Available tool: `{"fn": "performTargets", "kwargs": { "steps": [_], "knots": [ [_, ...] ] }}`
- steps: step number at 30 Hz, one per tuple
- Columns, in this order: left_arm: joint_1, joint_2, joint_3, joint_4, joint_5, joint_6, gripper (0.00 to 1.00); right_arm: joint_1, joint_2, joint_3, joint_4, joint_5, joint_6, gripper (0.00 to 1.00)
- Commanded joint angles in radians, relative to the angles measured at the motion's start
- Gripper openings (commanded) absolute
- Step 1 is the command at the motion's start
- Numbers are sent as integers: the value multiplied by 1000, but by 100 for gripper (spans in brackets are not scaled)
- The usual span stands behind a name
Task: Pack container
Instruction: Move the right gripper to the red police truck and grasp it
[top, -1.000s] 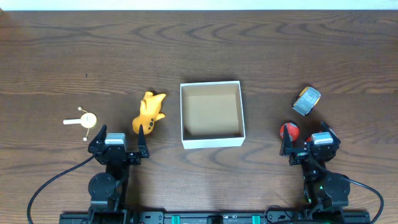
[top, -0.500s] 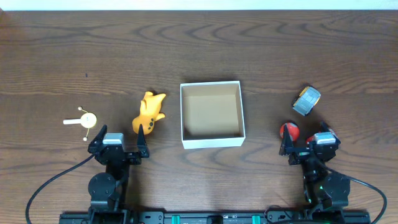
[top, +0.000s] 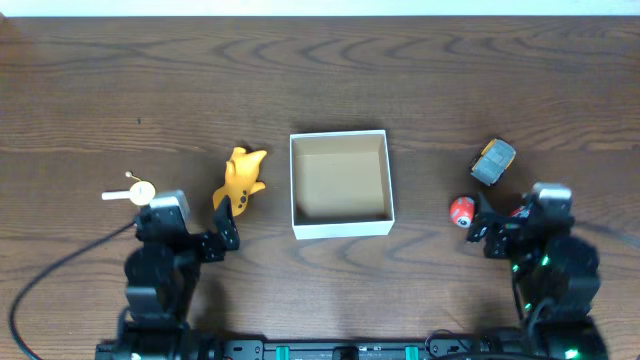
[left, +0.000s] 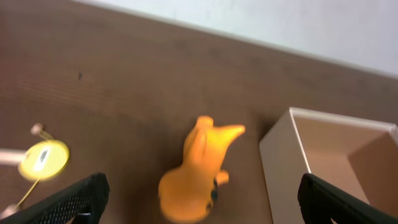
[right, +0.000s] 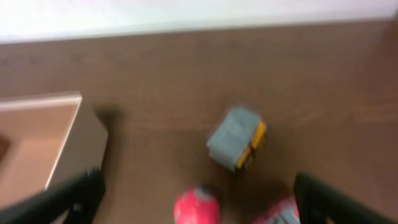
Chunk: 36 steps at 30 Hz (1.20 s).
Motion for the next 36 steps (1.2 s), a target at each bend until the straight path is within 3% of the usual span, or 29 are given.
{"fn": "performTargets", "kwargs": {
  "steps": [1, 6, 12, 17, 28, 36],
  "knots": [
    [4, 158, 173, -122, 10, 11, 98, -56, 161, 192, -146, 18, 105, 99],
    [4, 391, 410, -369, 10, 11, 98, -172, 433, 491, -454, -26, 145, 99],
    [4, 523, 499, -465, 11, 9, 98, -188, 589, 598, -541, 8, 168, 99],
    [4, 537, 499, -496, 10, 9, 98, -238, 676, 592, -652, 171, 558, 99],
    [4, 537, 499, -498, 10, 10, 98, -271, 838, 526, -592, 113, 609, 99],
    [4, 537, 499, -498, 10, 10, 98, -272, 872, 364, -452, 90, 643, 99]
  ]
}}
